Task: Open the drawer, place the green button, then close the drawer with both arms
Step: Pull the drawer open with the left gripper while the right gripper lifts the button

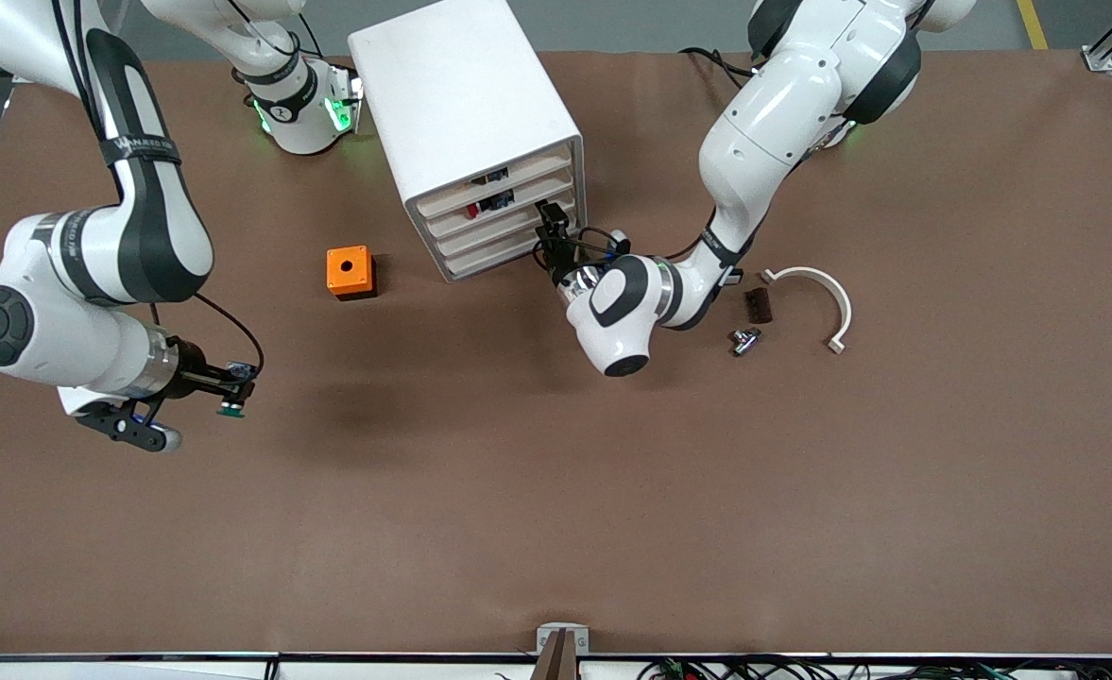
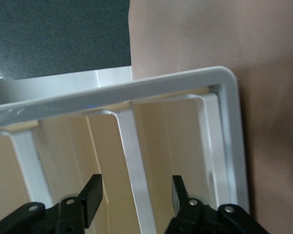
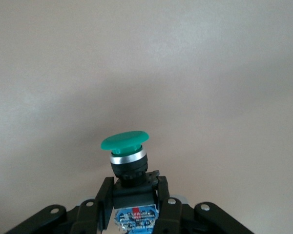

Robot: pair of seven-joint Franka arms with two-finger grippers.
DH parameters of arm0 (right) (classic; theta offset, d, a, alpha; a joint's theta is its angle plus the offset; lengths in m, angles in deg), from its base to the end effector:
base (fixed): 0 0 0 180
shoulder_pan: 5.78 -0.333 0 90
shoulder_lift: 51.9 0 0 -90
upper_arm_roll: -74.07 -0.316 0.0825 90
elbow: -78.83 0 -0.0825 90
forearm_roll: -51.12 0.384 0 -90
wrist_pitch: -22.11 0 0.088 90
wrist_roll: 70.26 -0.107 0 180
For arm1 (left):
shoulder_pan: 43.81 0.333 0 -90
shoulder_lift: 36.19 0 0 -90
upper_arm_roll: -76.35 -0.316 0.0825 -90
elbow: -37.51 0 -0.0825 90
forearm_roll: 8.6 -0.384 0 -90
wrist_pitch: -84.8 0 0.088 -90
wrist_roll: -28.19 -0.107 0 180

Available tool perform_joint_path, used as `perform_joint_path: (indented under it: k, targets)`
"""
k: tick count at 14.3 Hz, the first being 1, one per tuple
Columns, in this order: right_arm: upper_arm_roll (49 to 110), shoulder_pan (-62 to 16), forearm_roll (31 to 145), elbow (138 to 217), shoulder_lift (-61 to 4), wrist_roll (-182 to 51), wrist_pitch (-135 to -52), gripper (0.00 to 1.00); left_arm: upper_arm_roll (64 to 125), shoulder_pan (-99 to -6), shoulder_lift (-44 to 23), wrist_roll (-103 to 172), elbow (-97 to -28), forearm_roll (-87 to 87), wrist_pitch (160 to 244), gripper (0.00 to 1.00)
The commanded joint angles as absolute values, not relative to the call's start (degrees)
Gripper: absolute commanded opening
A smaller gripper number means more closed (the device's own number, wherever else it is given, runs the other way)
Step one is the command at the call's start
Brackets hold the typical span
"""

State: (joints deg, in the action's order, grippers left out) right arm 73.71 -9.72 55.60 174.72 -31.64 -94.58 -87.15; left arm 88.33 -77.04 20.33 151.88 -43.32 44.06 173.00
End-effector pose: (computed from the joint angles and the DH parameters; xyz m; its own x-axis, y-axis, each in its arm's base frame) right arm 0.6403 0.0534 0.3891 0.9200 -0.3661 -0.1400 -0.3718 -0.9282 -0.0161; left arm 0.4116 -0.5063 0.1296 -0.3322 0.9341 -0.1311 0.2790 -0.0354 -0.9596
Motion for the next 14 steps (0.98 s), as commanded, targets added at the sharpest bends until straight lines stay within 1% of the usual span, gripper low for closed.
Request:
perform_joint_path:
  k: [1,2,4,5,6,8,10,11,12,14]
  targets:
    - [73.6,-10.7,57.7,175.3,-34.9,-99.6,-84.2,0.0,88.3,-78.3,20.7,152.6,-43.4,44.6,172.0,0.51]
    - [73.6,-11.2,57.9,175.2,-36.0,-102.1,-83.2,0.0,88.3,-78.3,20.7,152.3,-43.4,44.4,172.0,0.44]
    - [73.6,-12.8,59.7,174.8,-37.6,-107.1,-81.4,0.0,88.3,-78.2,21.1,152.1,-43.4,44.3,172.1,0.37]
    - [73.6,-13.9,59.9,174.0,-38.1,-109.8,-80.3,0.0,88.2,-78.2,21.3,152.1,-43.2,44.4,172.1,0.34]
    - [73.6,-14.8,60.0,172.8,-38.5,-112.2,-78.8,0.0,88.2,-78.1,21.4,152.1,-43.1,44.7,172.1,0.27]
    - [73.6,-16.5,59.9,170.3,-39.1,-116.6,-75.5,0.0,88.2,-77.7,21.3,152.1,-43.2,44.8,172.1,0.19]
    - [73.6,-17.5,59.9,169.4,-40.5,-119.8,-73.3,0.0,88.2,-77.6,21.3,152.1,-43.2,44.9,172.1,0.17]
    - [73.6,-17.8,59.9,169.4,-41.3,-121.0,-72.7,0.0,88.2,-77.4,21.3,152.2,-43.0,45.0,172.1,0.13]
    - [73.6,-18.1,59.9,169.4,-41.8,-122.4,-71.9,0.0,88.2,-77.0,21.2,152.3,-42.8,45.1,172.1,0.11]
    - [73.6,-19.7,59.9,169.4,-43.1,-125.6,-71.0,0.0,88.2,-76.2,20.9,152.4,-42.7,45.4,172.1,0.11]
